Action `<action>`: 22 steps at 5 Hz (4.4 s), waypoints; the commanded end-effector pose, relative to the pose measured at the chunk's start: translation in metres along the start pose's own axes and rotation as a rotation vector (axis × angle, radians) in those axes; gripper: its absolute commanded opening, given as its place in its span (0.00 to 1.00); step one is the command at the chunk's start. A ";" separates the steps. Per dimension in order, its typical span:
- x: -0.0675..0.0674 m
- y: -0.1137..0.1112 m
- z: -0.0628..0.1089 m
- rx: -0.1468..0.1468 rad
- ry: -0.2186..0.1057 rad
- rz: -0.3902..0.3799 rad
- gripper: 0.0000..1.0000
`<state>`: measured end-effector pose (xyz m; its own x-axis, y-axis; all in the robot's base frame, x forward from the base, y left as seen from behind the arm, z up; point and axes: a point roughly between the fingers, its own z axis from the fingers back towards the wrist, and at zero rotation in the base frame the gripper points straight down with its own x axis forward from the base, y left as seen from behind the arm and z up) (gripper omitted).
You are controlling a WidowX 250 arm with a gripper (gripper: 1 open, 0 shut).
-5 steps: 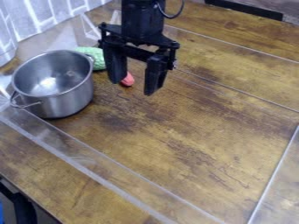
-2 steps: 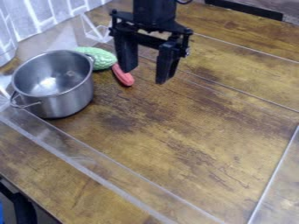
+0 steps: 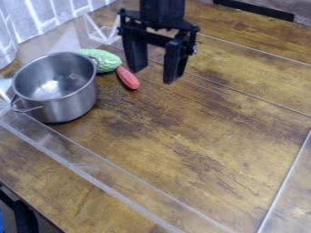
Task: Move the pink spoon to the left side of the table
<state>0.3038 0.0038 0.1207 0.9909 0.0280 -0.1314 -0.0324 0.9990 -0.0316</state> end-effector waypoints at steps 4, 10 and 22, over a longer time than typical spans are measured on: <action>-0.009 -0.014 0.036 -0.009 -0.082 -0.087 1.00; -0.013 -0.011 0.011 0.010 -0.031 -0.171 1.00; 0.024 0.010 0.007 0.096 -0.051 -0.336 1.00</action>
<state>0.3224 0.0200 0.0948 0.9435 -0.2844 -0.1702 0.2885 0.9575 -0.0007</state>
